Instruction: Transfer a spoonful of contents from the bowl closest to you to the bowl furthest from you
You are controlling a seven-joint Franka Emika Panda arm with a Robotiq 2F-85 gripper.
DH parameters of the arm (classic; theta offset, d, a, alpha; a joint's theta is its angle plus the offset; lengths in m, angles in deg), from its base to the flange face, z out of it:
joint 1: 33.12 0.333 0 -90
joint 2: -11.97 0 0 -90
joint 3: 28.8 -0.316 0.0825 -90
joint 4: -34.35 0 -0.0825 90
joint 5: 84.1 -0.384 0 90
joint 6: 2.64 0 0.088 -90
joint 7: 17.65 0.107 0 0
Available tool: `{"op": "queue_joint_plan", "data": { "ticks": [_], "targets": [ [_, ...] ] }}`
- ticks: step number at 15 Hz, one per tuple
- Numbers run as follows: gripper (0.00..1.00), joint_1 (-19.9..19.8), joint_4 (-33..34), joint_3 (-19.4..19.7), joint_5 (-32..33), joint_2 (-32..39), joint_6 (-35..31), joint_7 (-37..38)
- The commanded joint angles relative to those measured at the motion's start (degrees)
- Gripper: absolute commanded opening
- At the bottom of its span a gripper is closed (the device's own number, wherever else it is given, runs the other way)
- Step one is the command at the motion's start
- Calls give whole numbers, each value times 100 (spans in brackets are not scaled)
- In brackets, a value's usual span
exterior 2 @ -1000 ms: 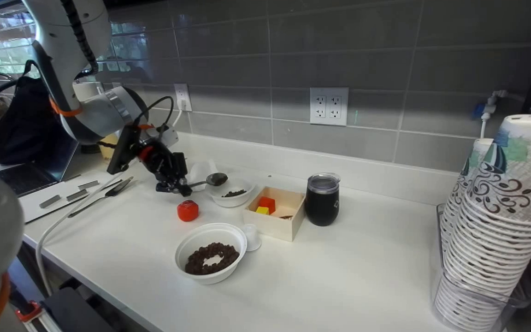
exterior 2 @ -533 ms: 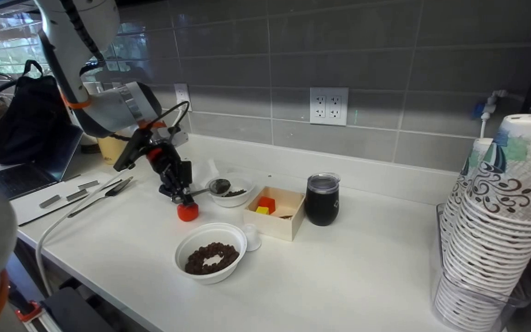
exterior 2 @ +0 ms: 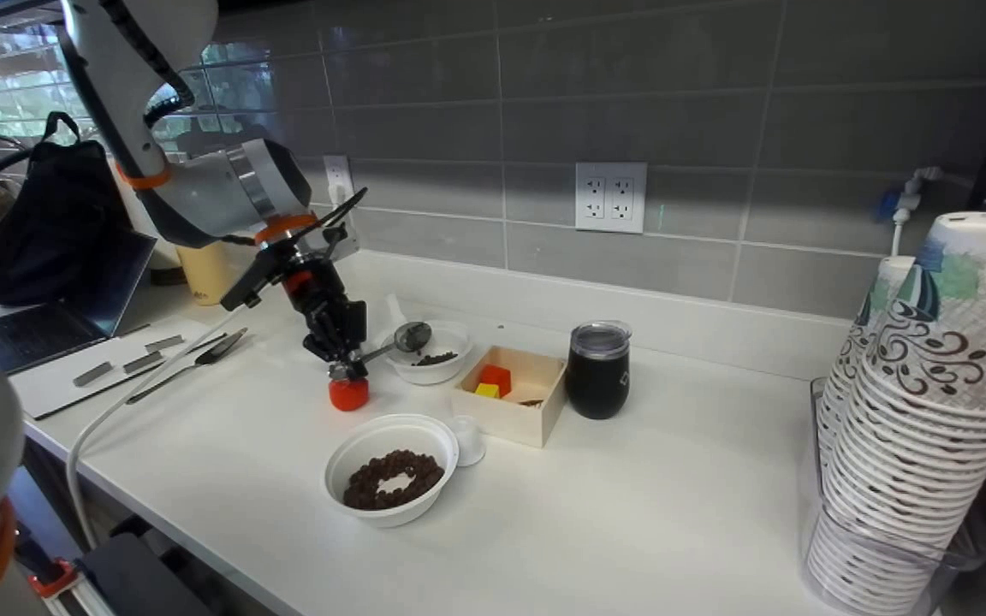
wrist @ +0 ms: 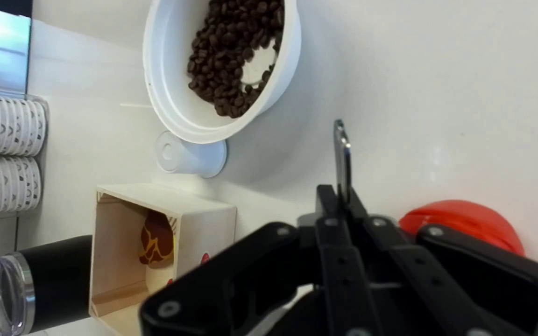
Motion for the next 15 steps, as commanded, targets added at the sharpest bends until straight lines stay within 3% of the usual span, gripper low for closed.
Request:
{"op": "queue_joint_plan", "data": {
  "ticks": [1, 10, 15],
  "targets": [
    [1, -148, -579, 59, -277, -570, -815, -251],
    [1, -433, -1561, 154, -994, -1384, -2420, -774],
    [1, -233, -1726, -31, -918, -1924, -1548, -510]
  ]
}}
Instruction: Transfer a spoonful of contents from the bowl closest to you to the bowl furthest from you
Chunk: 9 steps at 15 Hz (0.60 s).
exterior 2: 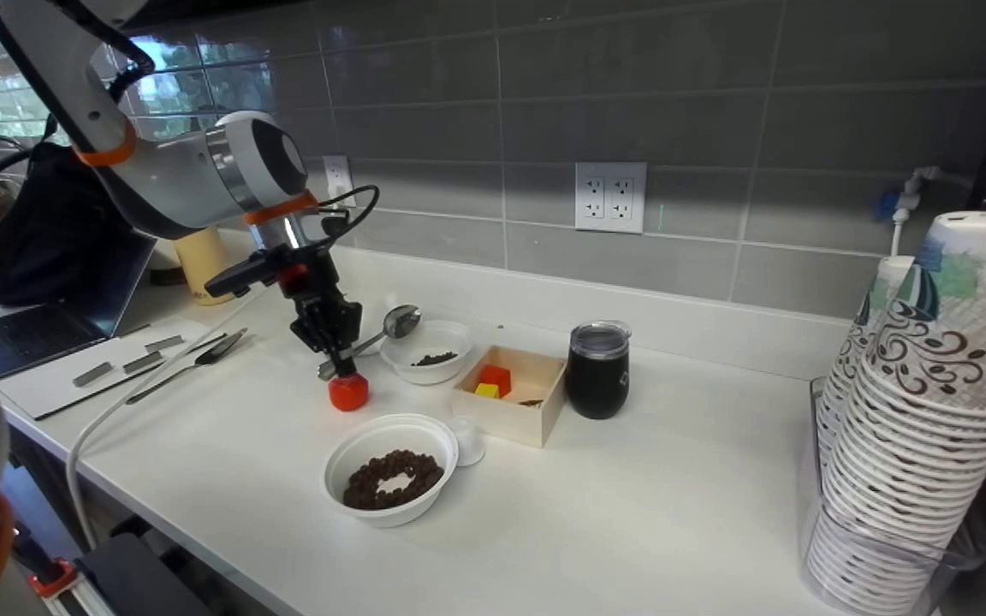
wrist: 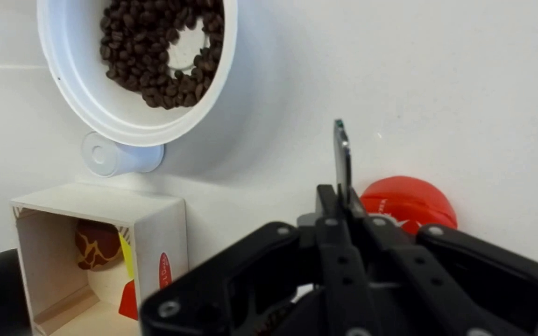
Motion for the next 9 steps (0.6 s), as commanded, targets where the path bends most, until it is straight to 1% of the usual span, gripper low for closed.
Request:
{"op": "queue_joint_plan", "data": {
  "ticks": [1, 4, 7, 9],
  "targets": [
    [1, 157, -278, -201, -155, -681, 799, 130],
    [1, 299, -304, -506, -277, -1011, 1819, 428],
    [1, 400, -321, -790, -494, -1209, 2814, 918],
    [1, 391, -384, -879, -559, -1297, 3242, 1198]
  ]
}}
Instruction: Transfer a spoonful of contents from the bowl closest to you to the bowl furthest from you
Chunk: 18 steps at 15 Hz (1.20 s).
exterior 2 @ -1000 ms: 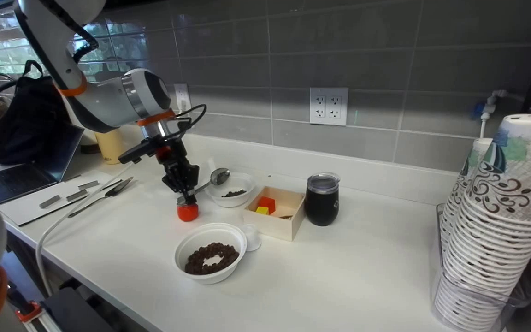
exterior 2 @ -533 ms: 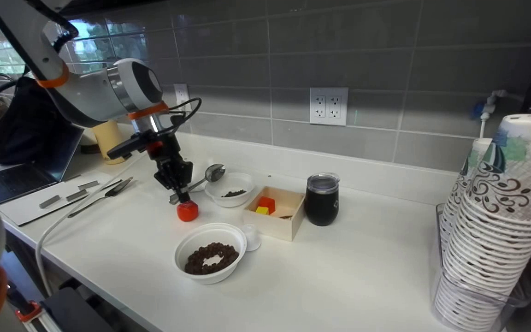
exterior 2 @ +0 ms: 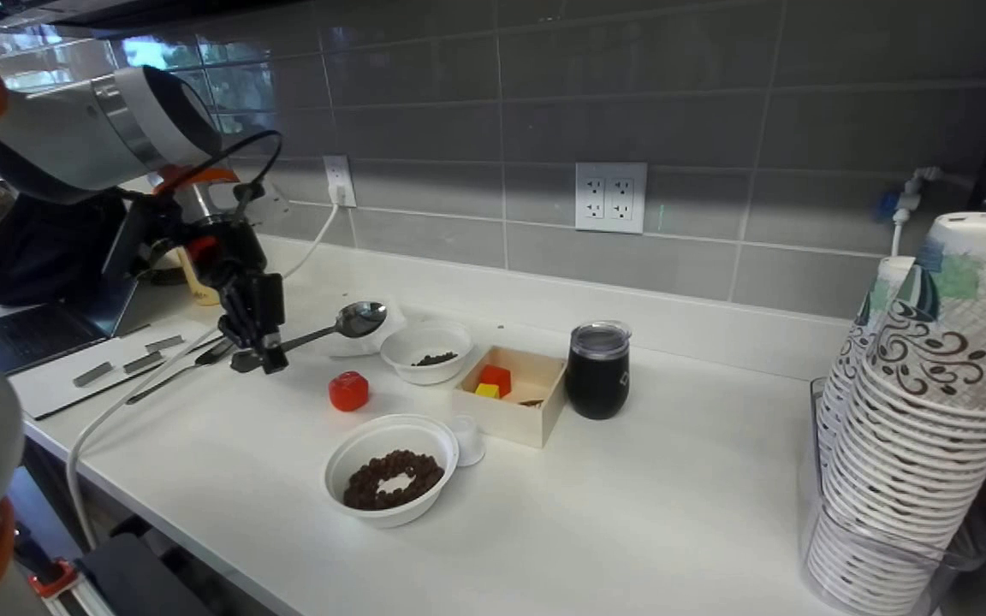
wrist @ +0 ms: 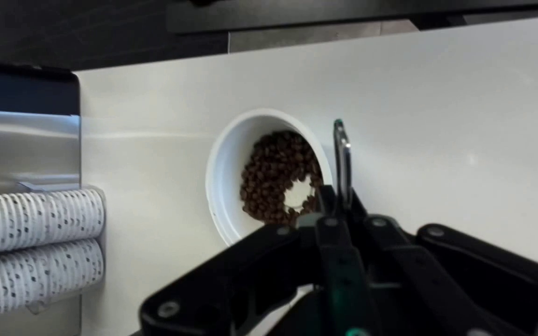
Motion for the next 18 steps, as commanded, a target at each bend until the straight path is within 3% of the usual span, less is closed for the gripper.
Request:
{"op": "queue_joint_plan", "data": {
  "ticks": [1, 5, 12, 18],
  "targets": [
    [1, -15, -296, -103, -155, -410, 632, 488],
    [1, -287, -549, 117, 144, -454, 635, 682],
    [1, -879, -464, 670, 1231, -57, 179, 490],
    [1, -1133, -310, 1021, 1252, 457, -533, 31]
  ]
}}
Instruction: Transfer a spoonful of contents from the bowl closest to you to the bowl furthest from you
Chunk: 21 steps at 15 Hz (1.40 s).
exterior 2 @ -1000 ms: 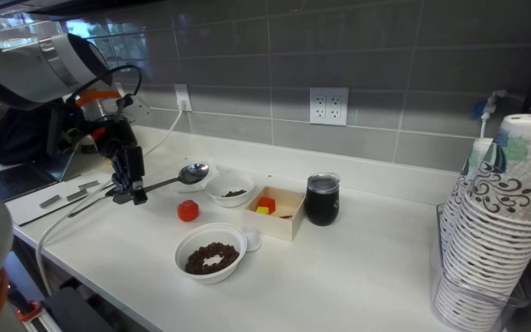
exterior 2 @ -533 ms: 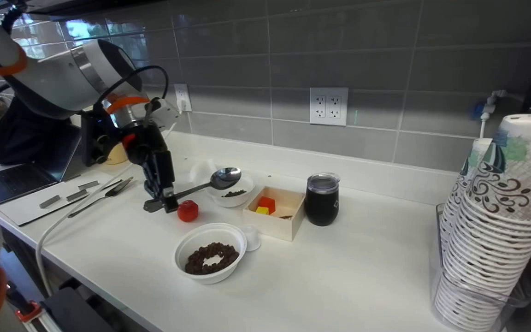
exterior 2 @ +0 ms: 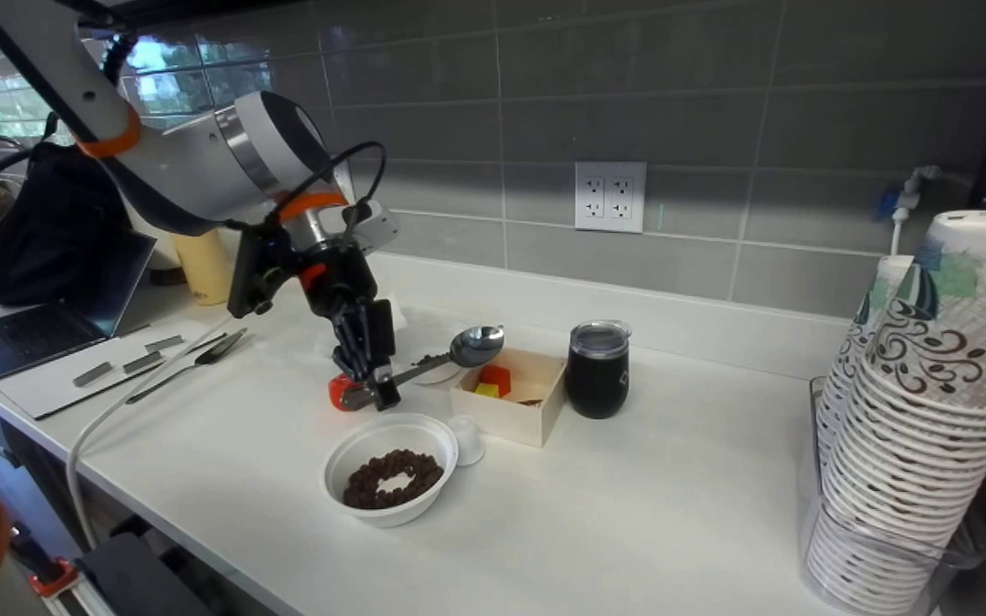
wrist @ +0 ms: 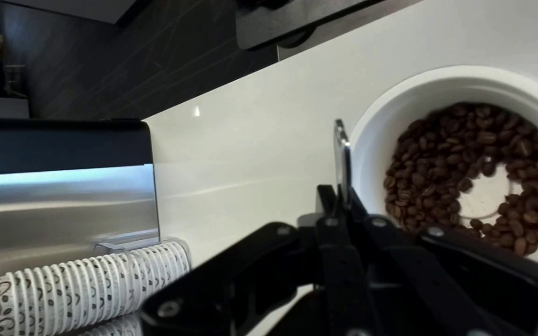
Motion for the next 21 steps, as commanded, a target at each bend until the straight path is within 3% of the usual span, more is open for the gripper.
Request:
{"op": "queue_joint_plan", "data": {
  "ticks": [1, 7, 14, 15, 17, 21],
  "targets": [
    [1, -117, 204, 146, 87, 390, -394, -303],
    [1, -176, 598, 373, 297, 803, -849, -394],
    [1, -244, 944, 618, 13, 1136, -1193, -839],
    [30, -242, 960, 645, -17, 1162, -1172, -852],
    [36, -244, 971, 689, -42, 1202, -1180, -856],
    [66, -242, 940, 745, -62, 1210, -1206, -812]
  ]
}}
